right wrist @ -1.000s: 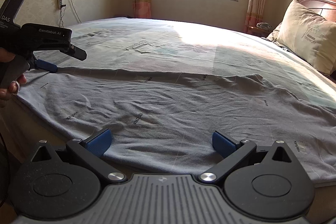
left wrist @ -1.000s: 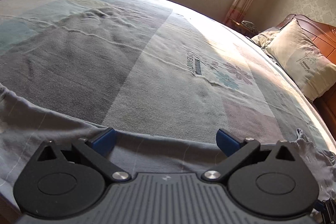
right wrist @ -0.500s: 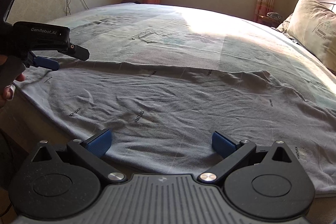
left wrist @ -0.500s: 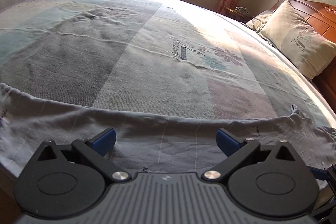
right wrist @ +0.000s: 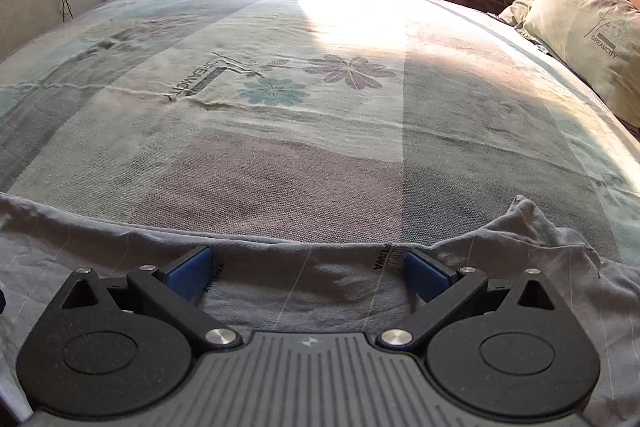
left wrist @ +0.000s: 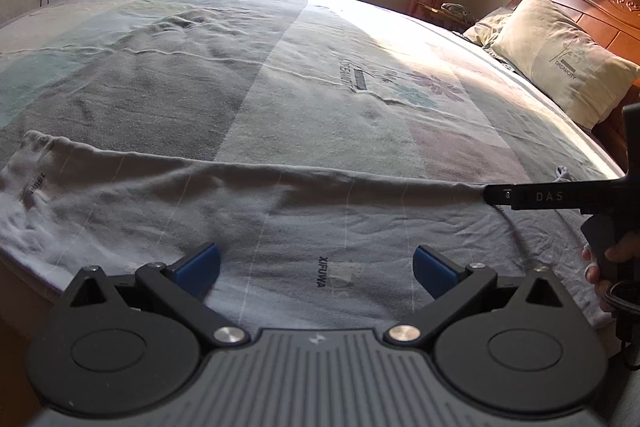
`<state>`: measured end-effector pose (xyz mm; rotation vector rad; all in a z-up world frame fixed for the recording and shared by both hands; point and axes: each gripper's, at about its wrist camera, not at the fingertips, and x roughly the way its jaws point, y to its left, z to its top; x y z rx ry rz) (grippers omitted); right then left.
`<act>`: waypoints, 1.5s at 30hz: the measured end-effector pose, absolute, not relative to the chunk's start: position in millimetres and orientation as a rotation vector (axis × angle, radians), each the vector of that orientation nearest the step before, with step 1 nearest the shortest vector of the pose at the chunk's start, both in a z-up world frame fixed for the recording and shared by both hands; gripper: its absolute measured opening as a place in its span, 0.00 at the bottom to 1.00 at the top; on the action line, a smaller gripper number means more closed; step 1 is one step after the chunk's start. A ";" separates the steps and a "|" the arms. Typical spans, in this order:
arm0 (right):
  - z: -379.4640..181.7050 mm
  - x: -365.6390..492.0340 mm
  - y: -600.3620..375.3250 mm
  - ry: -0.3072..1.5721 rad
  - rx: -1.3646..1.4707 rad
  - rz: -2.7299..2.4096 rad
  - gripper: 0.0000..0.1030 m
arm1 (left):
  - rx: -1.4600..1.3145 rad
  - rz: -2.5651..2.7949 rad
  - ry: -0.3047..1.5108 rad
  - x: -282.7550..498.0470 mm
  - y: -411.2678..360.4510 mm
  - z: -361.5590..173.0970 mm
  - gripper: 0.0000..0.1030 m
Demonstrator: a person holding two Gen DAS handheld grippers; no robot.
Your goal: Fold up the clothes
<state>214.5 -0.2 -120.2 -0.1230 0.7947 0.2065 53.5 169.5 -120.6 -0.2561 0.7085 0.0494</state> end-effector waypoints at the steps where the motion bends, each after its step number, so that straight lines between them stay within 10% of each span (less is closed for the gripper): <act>1: -122.7 218.4 1.6 0.797 -0.123 0.207 1.00 | -0.262 0.047 0.703 52.6 170.4 -120.8 0.99; 45: -129.8 68.6 -102.1 0.744 -0.115 0.242 1.00 | 0.085 -0.138 0.781 39.5 48.5 -105.7 0.99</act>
